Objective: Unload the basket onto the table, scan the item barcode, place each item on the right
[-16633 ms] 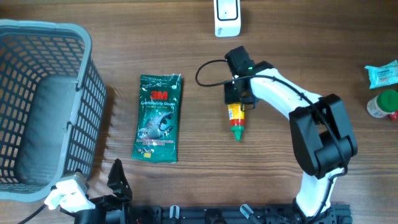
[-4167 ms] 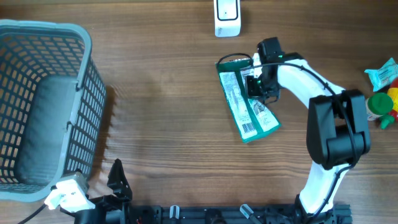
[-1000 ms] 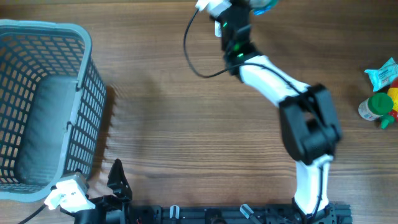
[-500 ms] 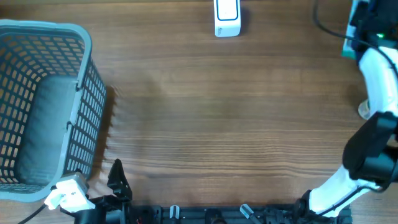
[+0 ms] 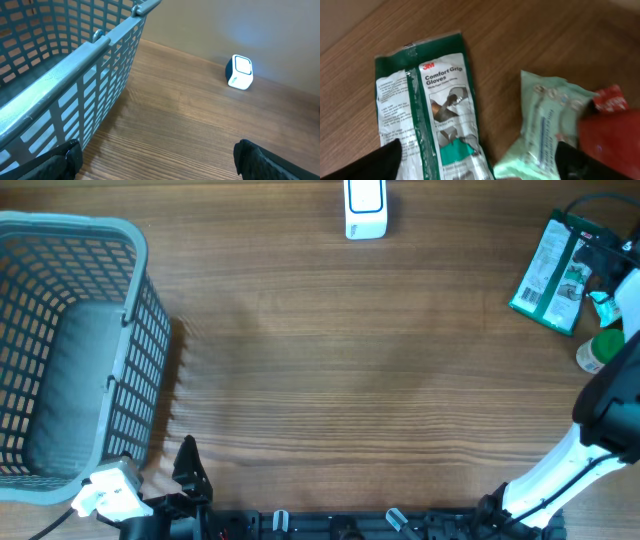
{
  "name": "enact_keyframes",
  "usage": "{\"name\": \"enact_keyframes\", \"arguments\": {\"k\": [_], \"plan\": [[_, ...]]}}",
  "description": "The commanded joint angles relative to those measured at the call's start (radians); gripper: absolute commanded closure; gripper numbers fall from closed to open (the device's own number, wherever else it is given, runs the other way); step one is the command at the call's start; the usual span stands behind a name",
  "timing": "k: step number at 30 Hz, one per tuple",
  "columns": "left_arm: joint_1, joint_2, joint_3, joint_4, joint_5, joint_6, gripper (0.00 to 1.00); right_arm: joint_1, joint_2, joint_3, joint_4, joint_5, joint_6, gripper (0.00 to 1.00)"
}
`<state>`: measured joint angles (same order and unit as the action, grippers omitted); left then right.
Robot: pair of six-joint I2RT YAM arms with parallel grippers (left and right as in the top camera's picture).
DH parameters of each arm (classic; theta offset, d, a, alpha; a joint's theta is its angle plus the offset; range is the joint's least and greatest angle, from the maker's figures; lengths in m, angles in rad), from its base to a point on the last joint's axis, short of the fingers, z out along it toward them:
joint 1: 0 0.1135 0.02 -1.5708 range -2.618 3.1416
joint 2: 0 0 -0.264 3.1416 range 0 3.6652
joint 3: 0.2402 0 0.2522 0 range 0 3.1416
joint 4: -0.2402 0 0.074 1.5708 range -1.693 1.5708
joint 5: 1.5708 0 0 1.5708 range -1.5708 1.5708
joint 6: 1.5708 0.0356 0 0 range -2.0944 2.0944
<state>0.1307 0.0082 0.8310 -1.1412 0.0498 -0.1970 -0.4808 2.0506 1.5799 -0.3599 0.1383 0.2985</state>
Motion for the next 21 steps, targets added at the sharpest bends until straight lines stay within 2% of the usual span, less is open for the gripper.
{"name": "enact_keyframes", "arguments": {"k": [1,5,12,14,21], "plan": [[-0.004,-0.003,0.001,0.003,-0.003,-0.006,0.00,0.002,-0.201,0.012,0.003,-0.144,0.041,0.00],[-0.004,-0.003,0.001,0.003,-0.003,-0.006,0.00,0.004,-0.409,0.012,-0.010,-0.456,0.042,0.00],[-0.004,-0.003,0.001,0.003,-0.003,-0.006,0.00,0.006,-0.780,0.011,-0.154,-0.732,0.041,0.00],[-0.004,-0.003,0.001,0.003,-0.003,-0.006,0.00,0.006,-0.900,0.011,-0.270,-0.741,0.042,0.00],[-0.004,-0.003,0.001,0.003,-0.003,-0.006,0.00,0.006,-1.093,0.011,-0.691,-0.683,0.043,0.00]]}}
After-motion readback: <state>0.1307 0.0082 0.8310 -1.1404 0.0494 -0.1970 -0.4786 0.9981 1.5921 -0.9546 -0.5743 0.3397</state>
